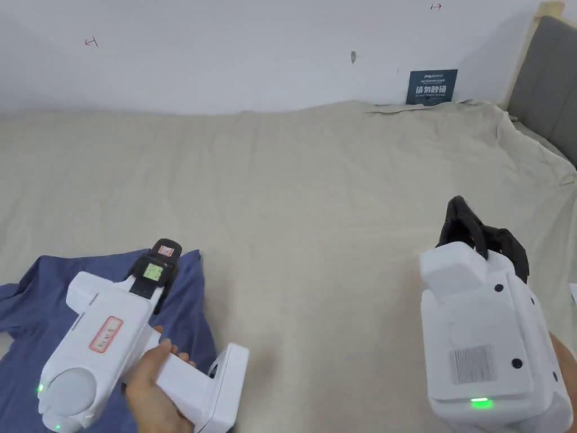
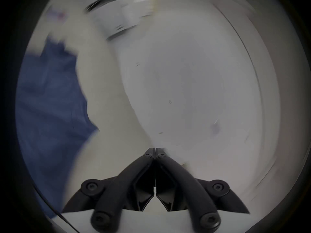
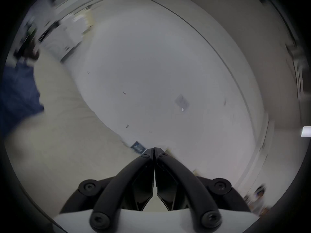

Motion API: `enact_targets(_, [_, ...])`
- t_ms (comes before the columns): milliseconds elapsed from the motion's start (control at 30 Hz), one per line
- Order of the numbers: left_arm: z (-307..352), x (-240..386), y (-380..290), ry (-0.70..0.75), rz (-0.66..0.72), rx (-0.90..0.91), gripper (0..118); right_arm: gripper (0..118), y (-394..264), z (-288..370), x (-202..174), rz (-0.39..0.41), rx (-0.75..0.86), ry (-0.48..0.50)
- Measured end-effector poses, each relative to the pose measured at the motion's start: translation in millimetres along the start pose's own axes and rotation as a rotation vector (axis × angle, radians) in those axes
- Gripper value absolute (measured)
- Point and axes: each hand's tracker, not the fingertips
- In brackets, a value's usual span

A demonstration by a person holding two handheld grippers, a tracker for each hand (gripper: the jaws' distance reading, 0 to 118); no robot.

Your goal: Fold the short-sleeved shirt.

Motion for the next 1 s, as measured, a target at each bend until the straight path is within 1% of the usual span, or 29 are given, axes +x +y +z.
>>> enact_targets(33, [-0.9, 13.0, -1.9, 0.039, -0.21, -0.003, 0, 0, -0.6, -1.6, 5.1, -0.102, -0.027, 0.036])
enact_targets(100, [-5.2, 33.8, -16.4, 0.103, -0.563, 0.001, 0, 0, -3.8, -6.1, 13.1, -0.27, -0.091, 0.096])
enact_targets(133, [-5.4, 39.5, -22.8, 0.104, -0.682, 0.014, 0, 0, -6.7, -8.4, 17.6, -0.366, -0.119, 0.127])
enact_targets(200, [-5.0, 45.8, -35.4, 0.115, -0.86, 0.045, 0, 0, -12.7, -11.9, 25.4, -0.548, -0.165, 0.185])
enact_targets(267, [-4.9, 50.6, -44.7, 0.146, -0.959, 0.082, 0, 0, -18.4, -14.3, 28.7, -0.651, -0.191, 0.228])
enact_targets(300, [-4.6, 51.9, -48.0, 0.146, -0.985, 0.09, 0, 0, -20.6, -14.8, 29.1, -0.677, -0.203, 0.232])
enact_targets(367, [-5.0, 50.8, -50.6, 0.144, -1.022, 0.084, 0, 0, -21.5, -14.5, 27.7, -0.663, -0.211, 0.225])
enact_targets(700, [-4.9, 49.6, -49.0, 0.128, -0.98, 0.076, 0, 0, -23.1, -14.7, 27.2, -0.659, -0.22, 0.212])
enact_targets(900, [-3.6, 49.4, -48.0, 0.133, -0.979, 0.08, 0, 0, -26.4, -14.9, 28.4, -0.671, -0.225, 0.217])
enact_targets(1000, [-3.8, 49.3, -48.9, 0.139, -0.999, 0.083, 0, 0, -25.6, -13.8, 27.9, -0.664, -0.224, 0.218])
